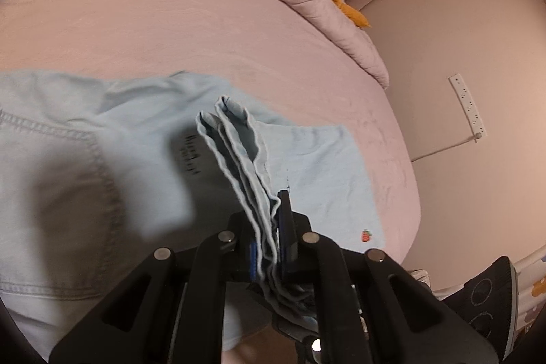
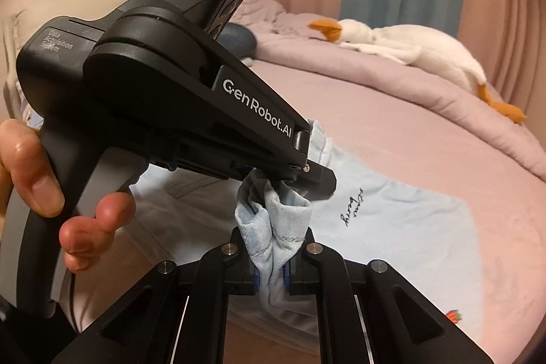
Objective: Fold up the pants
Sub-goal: 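Carry the held hem cuffs over to the waistband with the right tool, then release the hem cuffs onto the waistband and open the right tool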
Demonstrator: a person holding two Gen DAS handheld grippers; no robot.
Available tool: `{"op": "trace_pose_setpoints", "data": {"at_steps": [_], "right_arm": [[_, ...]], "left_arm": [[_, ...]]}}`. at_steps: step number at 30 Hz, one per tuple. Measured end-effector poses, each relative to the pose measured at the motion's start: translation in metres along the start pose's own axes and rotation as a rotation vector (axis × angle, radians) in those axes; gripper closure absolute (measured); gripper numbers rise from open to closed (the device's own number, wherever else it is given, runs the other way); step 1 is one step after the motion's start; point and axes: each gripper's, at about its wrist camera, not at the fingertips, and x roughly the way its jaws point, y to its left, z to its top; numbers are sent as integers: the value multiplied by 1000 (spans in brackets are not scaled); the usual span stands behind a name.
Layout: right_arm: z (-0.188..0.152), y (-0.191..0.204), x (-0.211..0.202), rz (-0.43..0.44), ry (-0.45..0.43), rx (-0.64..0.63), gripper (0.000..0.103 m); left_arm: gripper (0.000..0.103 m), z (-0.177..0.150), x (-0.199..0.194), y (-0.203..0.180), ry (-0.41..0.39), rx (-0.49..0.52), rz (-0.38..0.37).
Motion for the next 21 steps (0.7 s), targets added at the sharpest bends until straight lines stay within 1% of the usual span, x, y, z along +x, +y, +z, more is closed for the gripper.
{"op": "trace_pose_setpoints", "data": {"at_steps": [3,6,8,9,10,11,12,13,14,16,17,19,21], "right_arm": [[-3,6,7,16,16,-7,94],[-5,11,14,12,42,-18,94],[-7,14,22,10,78,-30,89],[-8,12,26,13,94,-29,83],[-10,12,30,18,115,-23,73],[-12,11,31,31,128,-12,67],[-15,8,29,59,134,8,55],[-16,6,26,87,133,31,50],[-18,3,22,107,128,48,49],[-21,-7,8,162,111,96,49],[-22,-13,3,179,103,122,49],[-25,-33,-13,216,76,203,49],[-29,-58,-31,226,35,305,49]], "left_arm": [[97,-2,2,6,16,27,34],[97,-1,14,9,38,27,68],[96,-1,20,14,42,22,108],[91,-1,19,16,37,16,124],[86,-1,19,17,34,7,132],[82,-1,15,22,28,-11,141],[75,0,10,26,18,-27,138],[70,1,5,28,7,-35,137],[68,3,-1,28,-9,-37,145],[61,5,-14,28,-40,-28,175],[61,7,-20,29,-58,-27,184],[61,10,-29,27,-85,-32,173],[61,11,-32,21,-99,-19,156]]}}
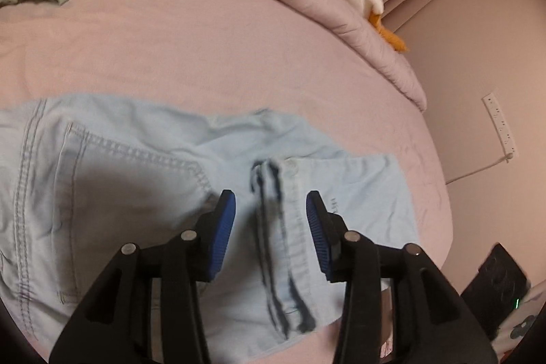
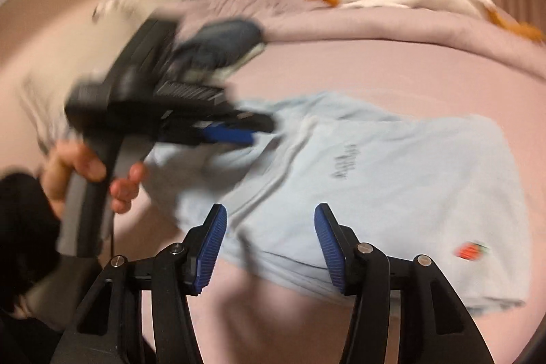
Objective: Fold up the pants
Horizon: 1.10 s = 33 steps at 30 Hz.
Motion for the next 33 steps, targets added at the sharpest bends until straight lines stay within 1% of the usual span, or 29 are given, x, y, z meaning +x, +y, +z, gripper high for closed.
{"op": "trace_pose_setpoints", "data": {"at_steps": [3,4,5,6,7,8,10,11,12,13,15,17,18,19,20,21,22,24,26,28,31,33], "right_arm": [[-1,-34,-28,33,-79,145,45],[0,-45,-36,19,-103,181,45],[-1,-52,-39,-26,-104,197,45],[0,-60,-39,-110,-86,208,45],[4,-69,-36,-174,-65,218,46],[5,-76,-35,-206,-44,232,46],[8,-84,-33,-201,-38,251,48],[12,-87,-30,-216,-31,240,51],[17,-88,-25,-233,-15,220,60],[22,-88,-22,-231,-8,209,66],[31,-85,-13,-232,9,178,71],[37,-85,-1,-263,37,143,71],[31,-89,-1,-277,53,144,71],[31,-92,7,-303,80,142,71],[29,-96,11,-327,105,140,72],[29,-103,17,-362,136,143,74],[26,-109,22,-391,157,150,86],[25,-117,21,-409,154,166,98],[24,-123,16,-401,144,196,99],[25,-125,14,-396,139,218,99],[26,-116,-1,-426,111,210,98],[23,-108,-16,-403,78,195,97]], "left_arm": [[61,-4,10,-23,18,53,-43],[62,-6,14,-30,27,75,-51],[63,-10,21,-42,40,106,-59],[63,-14,27,-52,52,141,-61],[64,-17,35,-63,62,173,-60],[66,-22,44,-74,79,213,-56],[91,-28,56,-84,106,249,-53],[95,-30,63,-87,121,262,-48],[96,-31,68,-88,128,271,-34],[96,-32,72,-88,134,278,-16],[96,-31,78,-81,143,277,23],[97,-30,79,-64,150,264,69],[97,-30,77,-54,153,251,79],[101,-31,73,-45,152,237,79],[101,-31,68,-35,147,224,83],[101,-32,62,-27,139,215,80],[100,-33,59,-23,135,209,76],[100,-37,50,-14,130,193,55],[100,-42,45,-15,120,201,60],[100,-45,41,-16,113,186,69],[100,-48,38,-16,115,175,63],[100,-50,37,-16,114,170,64]]}}
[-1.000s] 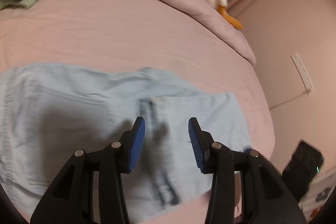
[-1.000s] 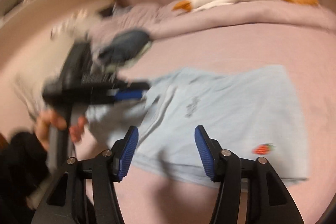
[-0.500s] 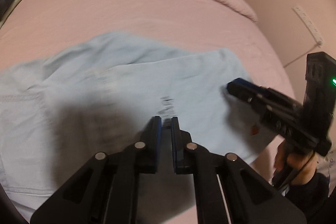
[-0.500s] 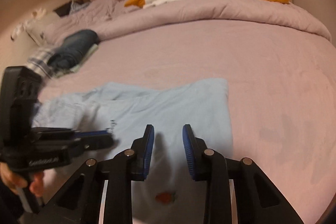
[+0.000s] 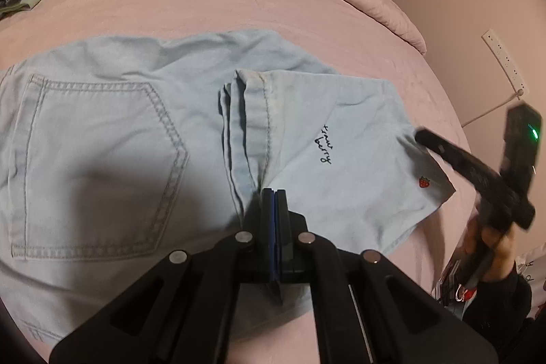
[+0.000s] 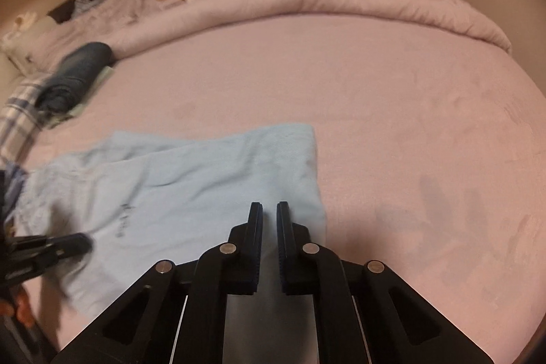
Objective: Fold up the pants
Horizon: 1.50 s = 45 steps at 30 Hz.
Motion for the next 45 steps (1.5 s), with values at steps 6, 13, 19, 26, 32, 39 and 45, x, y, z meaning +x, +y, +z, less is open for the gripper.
{"op": "trace_pose_setpoints", "data": {"at_steps": [6,13,19,26,32,39,45], "right_arm": [[-44,17,-19,-29,46,-130,94],[-31,25,-15,34,77,-96,93],[-1,90,19,247,130,-192,93],[3,165,63,279,219,-361,93],[30,164,74,290,202,-270,93],[46,167,54,295,178,-285,88],[46,184,81,218,266,-353,86]], "left_arm": [[101,-5,-2,-3,-2,-27,5],[90,-19,-18,7,-29,-85,-40],[90,-24,-20,11,-27,-97,-81],[90,-34,-28,23,-15,-112,-125],[77,-28,-45,8,-52,-95,-189],[70,-25,-28,-8,-26,-56,-192],[73,-25,-25,-2,-23,-64,-203]]}}
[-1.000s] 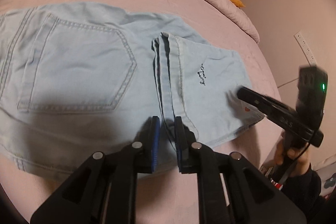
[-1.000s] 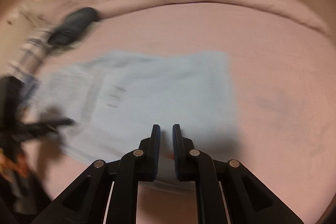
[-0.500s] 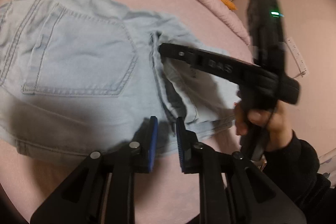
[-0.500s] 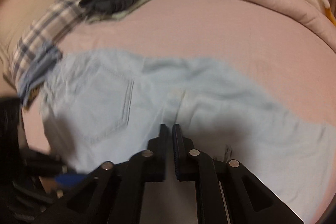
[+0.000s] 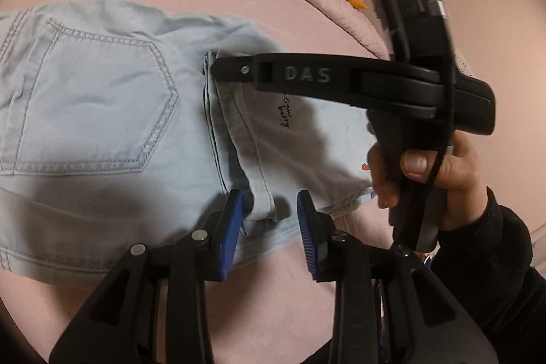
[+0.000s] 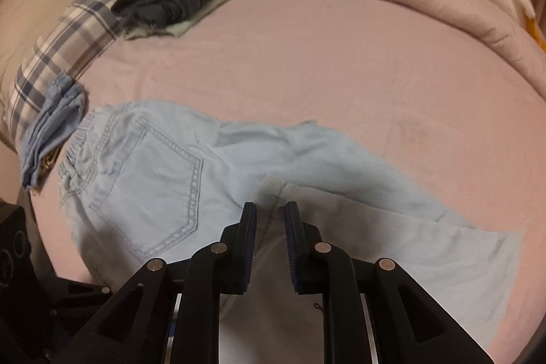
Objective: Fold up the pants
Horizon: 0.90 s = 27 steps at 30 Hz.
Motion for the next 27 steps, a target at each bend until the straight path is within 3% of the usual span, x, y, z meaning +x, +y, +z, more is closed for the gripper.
{"op": "trace_pose_setpoints", "data": {"at_steps": [6,9,11,15,20,22,24,27], "right_arm": [[7,4,3,24,12,38,73],[6,1,7,-21,47,38,73],[9,4,15,-58,77,19,73],[12,11,10,-84,49,-3,84],[13,-6,0,32,4,108,84],[12,-18,14,108,35,179,56],[7,-26,15,191,20,240,47],[3,-24,-10,260,-84,264,47]], "left_arm": [[84,1,0,-2,3,24,-6],[97,2,5,-7,7,52,12],[96,-2,3,-6,5,46,17],[96,-9,-10,-2,-28,41,40],[99,-15,-8,13,-10,-28,84],[99,-18,-11,12,-14,-27,87],[99,-21,-17,13,-17,-18,88],[96,-26,-26,15,-26,-15,81]]}}
